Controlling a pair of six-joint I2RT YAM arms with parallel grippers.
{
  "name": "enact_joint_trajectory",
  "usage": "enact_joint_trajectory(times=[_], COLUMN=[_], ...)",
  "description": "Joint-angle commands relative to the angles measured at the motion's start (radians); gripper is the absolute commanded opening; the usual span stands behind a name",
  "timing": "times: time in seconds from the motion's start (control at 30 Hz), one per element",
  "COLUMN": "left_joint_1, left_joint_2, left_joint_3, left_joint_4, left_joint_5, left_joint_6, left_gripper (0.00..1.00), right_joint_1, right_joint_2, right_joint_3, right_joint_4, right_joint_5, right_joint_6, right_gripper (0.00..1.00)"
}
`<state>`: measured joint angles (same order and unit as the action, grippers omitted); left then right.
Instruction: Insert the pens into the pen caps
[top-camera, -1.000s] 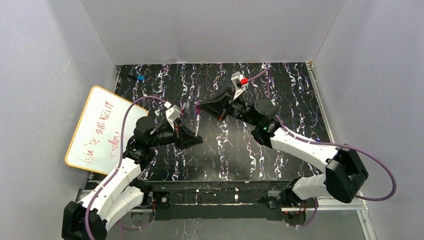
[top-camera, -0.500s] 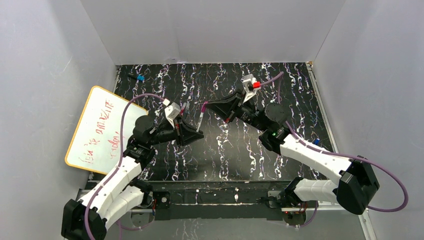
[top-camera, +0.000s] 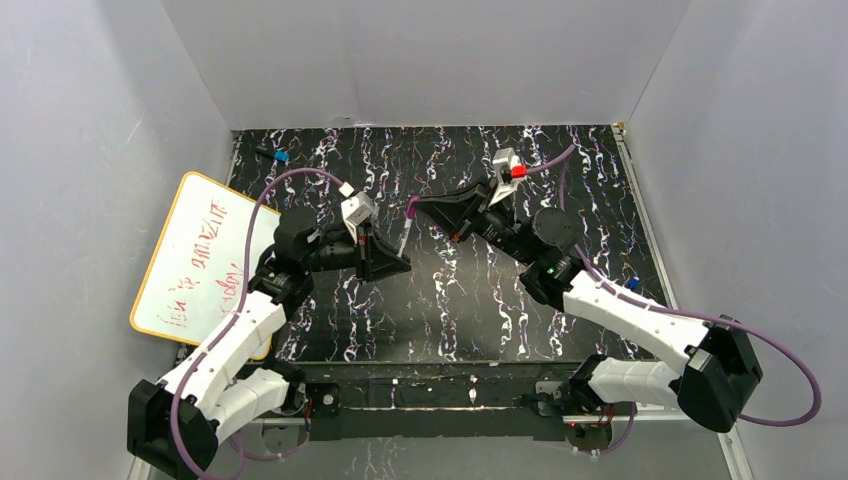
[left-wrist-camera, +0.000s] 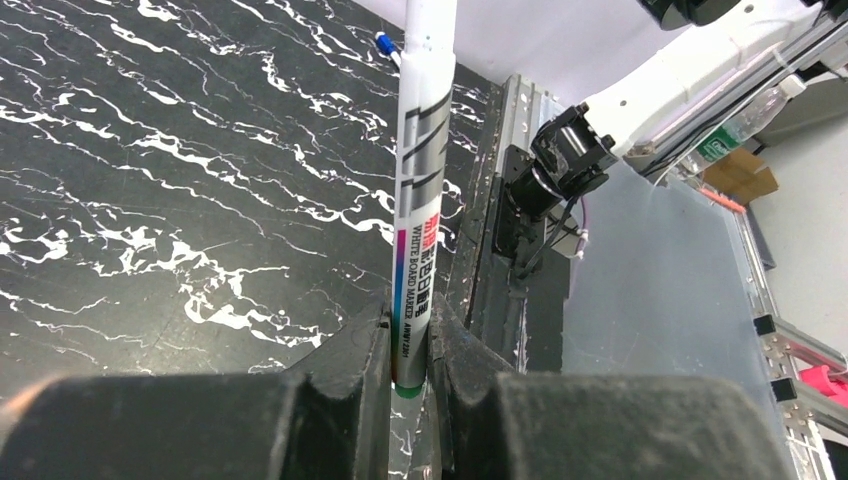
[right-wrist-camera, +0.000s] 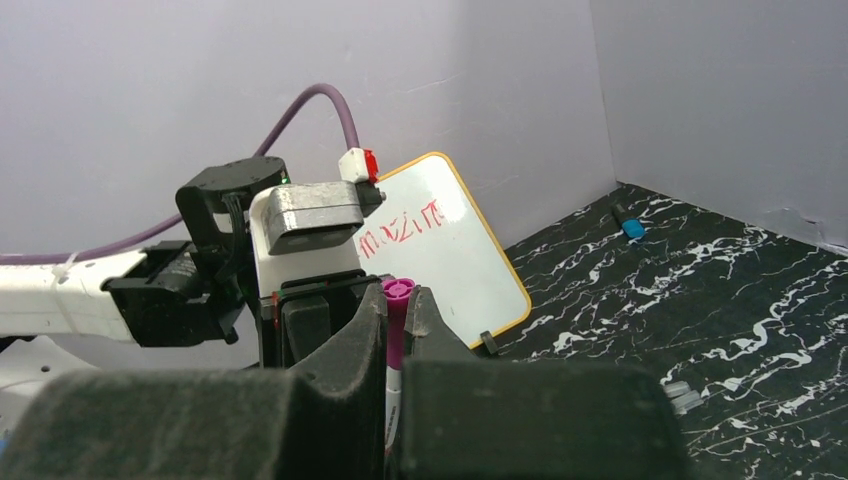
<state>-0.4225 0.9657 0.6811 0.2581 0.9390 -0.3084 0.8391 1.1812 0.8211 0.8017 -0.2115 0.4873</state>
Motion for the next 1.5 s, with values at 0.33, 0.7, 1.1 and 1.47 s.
enact_joint_trajectory(times=[0.33,0.7,1.1,1.47], left_joint_1=[0.016,0.016,0.016,0.016], left_joint_2=[-0.044,0.022,0.054,0.040], left_joint_3=[0.148,0.199,0.274,0.236], left_joint_4=[-0.186,-0.094,-0.131,-0.157], left_joint_5=[-0.213,-0.192,-0.209,-0.211], left_joint_6=[0.247,0.211,0.268,0.276], left_gripper=[0.00,0.00,0.00,0.00], right_joint_1=[0.053,0.099,0.147,0.155], right_joint_2=[-0.111,-0.074,-0.048,-0.070], right_joint_3=[-0.002,-0.032,-0.071,-0.044], right_joint_4=[-0.352,-0.294,-0.293,-0.332], right_joint_5=[-0.181,-0.183,-0.166,-0.108], right_joint_6=[-0.054,-0.019,-0.013,-0.061], right_gripper=[0.01,0.01,0.01,0.72])
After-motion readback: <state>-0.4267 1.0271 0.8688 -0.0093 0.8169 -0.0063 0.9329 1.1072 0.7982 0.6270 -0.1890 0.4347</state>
